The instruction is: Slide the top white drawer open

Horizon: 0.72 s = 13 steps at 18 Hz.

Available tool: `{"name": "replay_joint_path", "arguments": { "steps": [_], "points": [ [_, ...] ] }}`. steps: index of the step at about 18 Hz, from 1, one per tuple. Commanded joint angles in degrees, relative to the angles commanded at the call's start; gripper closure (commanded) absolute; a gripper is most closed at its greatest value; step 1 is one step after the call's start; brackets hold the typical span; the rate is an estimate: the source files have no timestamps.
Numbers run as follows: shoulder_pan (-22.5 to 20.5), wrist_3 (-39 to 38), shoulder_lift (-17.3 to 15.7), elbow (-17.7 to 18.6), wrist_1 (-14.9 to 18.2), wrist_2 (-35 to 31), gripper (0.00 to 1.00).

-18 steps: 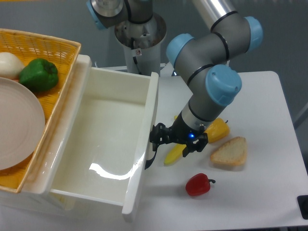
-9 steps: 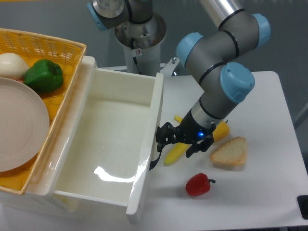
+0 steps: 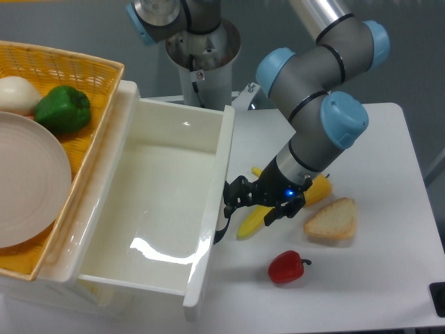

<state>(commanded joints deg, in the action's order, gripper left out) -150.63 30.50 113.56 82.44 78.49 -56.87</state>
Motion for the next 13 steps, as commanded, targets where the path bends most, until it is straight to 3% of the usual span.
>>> {"name": "replay_joint_path", "arguments": {
  "steps": [6,13],
  "points": [
    [-4.22,0.70,-0.09,-0.88,-0.70,1.06,0.00],
    [-7.04,2.01,1.22,-1.23,-9.83,-5.34,0.00]
  ]
}}
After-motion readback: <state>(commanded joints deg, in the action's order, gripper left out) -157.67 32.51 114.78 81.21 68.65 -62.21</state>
